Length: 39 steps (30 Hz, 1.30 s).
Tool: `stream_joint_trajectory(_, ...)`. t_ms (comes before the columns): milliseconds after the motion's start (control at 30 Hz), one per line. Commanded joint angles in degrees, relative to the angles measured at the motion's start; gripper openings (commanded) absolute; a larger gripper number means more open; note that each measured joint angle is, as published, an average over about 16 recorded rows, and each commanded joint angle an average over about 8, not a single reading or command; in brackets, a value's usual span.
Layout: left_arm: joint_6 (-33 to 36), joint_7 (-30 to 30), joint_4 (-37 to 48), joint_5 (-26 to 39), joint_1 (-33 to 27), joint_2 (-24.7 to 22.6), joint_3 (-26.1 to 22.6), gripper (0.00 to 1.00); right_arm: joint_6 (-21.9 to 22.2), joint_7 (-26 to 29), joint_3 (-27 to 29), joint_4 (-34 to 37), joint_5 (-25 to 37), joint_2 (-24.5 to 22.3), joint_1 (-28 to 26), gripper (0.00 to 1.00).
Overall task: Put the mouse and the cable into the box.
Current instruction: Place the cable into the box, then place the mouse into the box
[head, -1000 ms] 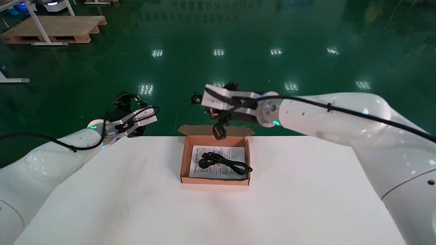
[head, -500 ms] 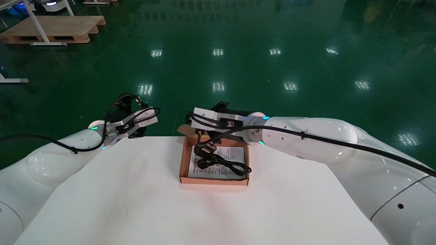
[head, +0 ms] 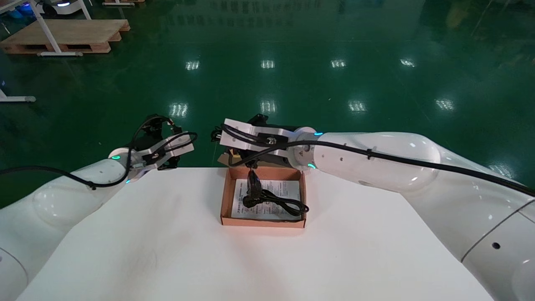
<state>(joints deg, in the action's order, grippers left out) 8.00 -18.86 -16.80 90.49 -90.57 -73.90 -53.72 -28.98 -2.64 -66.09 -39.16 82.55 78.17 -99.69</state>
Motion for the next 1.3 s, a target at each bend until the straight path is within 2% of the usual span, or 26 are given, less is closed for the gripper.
stream_joint_trajectory(33, -0.01, 0.23, -0.05, 0.13, 0.00, 0.02, -0.10, 1.00, 0.16, -0.06, -0.69, 0.08, -1.10, -0.03, -0.29, 0.00)
stream_joint_trajectory(700, -0.13, 2.56, -0.57, 1.52, 0.02, 0.26, -1.02, 1.00, -0.74, -0.27, -6.44, 4.01, -9.06, -0.02, -1.57, 0.00)
stream_joint_trajectory(1000, -0.18, 3.59, -0.80, 2.15, 0.02, 0.37, -1.41, 1.00, -5.07, 0.24, -6.22, 5.72, -14.71, -0.34, -3.43, 0.00)
stream_joint_trajectory(1300, -0.22, 4.61, -1.02, 2.78, 0.03, 0.47, -1.78, 1.00, -6.41, -1.58, -6.02, 7.17, -18.09, -0.39, -4.68, 0.00)
